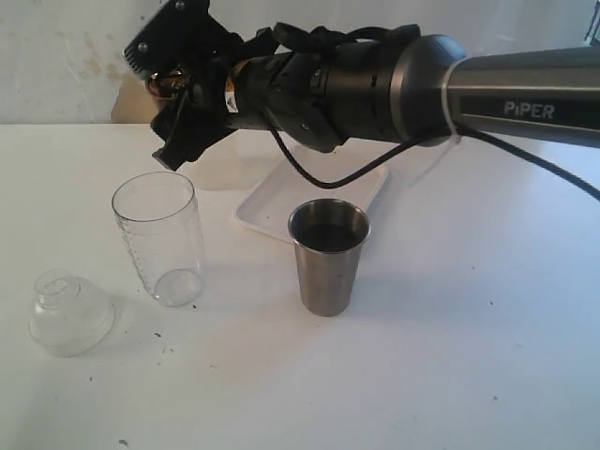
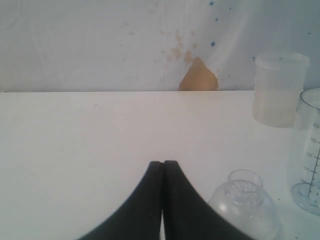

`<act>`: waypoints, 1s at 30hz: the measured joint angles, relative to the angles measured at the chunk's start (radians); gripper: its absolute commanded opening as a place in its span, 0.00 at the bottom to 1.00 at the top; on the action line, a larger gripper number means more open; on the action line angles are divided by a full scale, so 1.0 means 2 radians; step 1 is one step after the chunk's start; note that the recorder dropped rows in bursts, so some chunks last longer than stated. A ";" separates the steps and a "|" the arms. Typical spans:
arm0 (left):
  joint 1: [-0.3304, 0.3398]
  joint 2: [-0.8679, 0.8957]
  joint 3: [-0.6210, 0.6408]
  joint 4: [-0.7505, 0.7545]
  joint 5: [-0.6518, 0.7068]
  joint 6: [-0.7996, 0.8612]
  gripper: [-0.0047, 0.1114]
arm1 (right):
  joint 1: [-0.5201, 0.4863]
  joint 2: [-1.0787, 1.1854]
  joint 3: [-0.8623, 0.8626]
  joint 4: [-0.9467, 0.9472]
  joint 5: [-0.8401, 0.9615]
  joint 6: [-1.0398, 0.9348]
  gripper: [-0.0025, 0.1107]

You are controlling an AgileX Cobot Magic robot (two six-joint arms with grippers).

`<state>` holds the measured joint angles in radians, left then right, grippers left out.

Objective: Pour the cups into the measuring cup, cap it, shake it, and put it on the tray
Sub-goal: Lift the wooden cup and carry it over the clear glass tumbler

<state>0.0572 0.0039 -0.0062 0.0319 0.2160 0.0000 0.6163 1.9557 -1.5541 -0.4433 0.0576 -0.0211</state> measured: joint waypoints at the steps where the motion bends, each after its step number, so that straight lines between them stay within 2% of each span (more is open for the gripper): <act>1: 0.000 0.000 0.000 0.000 0.000 0.000 0.04 | 0.000 0.002 0.000 0.000 0.000 -0.007 0.02; 19: 0.000 0.000 0.000 0.000 0.000 0.000 0.04 | 0.000 0.039 0.000 0.000 -0.003 -0.156 0.02; 30: 0.000 0.000 0.000 0.000 0.000 0.000 0.04 | 0.000 0.039 -0.001 -0.001 -0.006 -0.293 0.02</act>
<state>0.0572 0.0039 -0.0062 0.0319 0.2160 0.0000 0.6163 2.0342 -1.5562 -0.4453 0.0458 -0.6062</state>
